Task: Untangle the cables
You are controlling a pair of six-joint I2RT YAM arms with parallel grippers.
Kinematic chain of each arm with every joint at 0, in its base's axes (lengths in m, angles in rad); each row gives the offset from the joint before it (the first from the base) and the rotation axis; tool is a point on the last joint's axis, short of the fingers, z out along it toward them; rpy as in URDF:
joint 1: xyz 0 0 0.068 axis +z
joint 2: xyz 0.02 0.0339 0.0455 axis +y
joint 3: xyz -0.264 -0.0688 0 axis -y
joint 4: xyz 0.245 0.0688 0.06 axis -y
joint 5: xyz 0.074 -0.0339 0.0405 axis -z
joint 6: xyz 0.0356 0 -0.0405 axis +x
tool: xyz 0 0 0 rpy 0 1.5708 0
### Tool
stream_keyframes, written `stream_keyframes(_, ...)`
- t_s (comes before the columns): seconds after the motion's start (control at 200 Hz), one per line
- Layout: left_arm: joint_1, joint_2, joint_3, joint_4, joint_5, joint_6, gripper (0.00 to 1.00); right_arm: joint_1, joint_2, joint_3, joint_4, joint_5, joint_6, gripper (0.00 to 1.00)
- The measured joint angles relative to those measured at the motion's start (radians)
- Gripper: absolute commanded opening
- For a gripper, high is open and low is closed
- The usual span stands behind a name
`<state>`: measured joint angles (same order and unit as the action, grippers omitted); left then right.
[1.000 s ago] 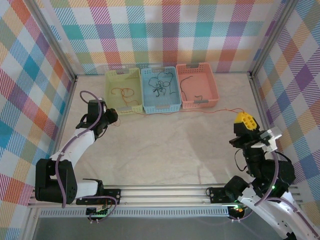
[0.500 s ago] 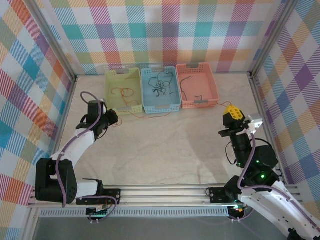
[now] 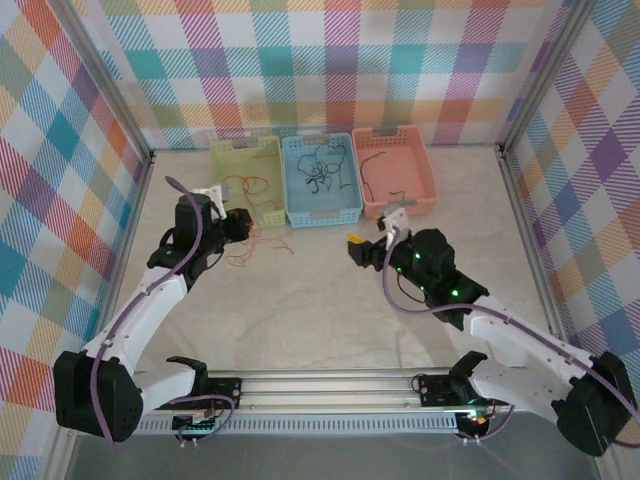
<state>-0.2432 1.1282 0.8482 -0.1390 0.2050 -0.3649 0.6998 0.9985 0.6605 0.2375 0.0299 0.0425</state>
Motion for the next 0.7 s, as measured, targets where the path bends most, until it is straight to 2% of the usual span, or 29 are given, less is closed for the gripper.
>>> stream_keyframes(0.1, -0.058, -0.008, 0.008, -0.02, 0.017, 0.018, 0.1, 0.0, 0.103, 0.052, 0.039, -0.212, 0.033, 0.76)
stream_keyframes(0.245, -0.117, -0.024, 0.023, -0.053, 0.024, 0.044, 0.1, 0.021, 0.253, 0.083, 0.09, -0.387, 0.108, 0.75)
stream_keyframes(0.525, -0.171, -0.039, 0.034, -0.096, 0.03, 0.074, 0.09, 0.069, 0.391, 0.122, 0.182, -0.538, 0.178, 0.75)
stream_keyframes(0.7, -0.175, -0.045, 0.048, -0.12, 0.03, 0.076, 0.09, 0.109, 0.449, 0.128, 0.262, -0.566, 0.157, 0.78)
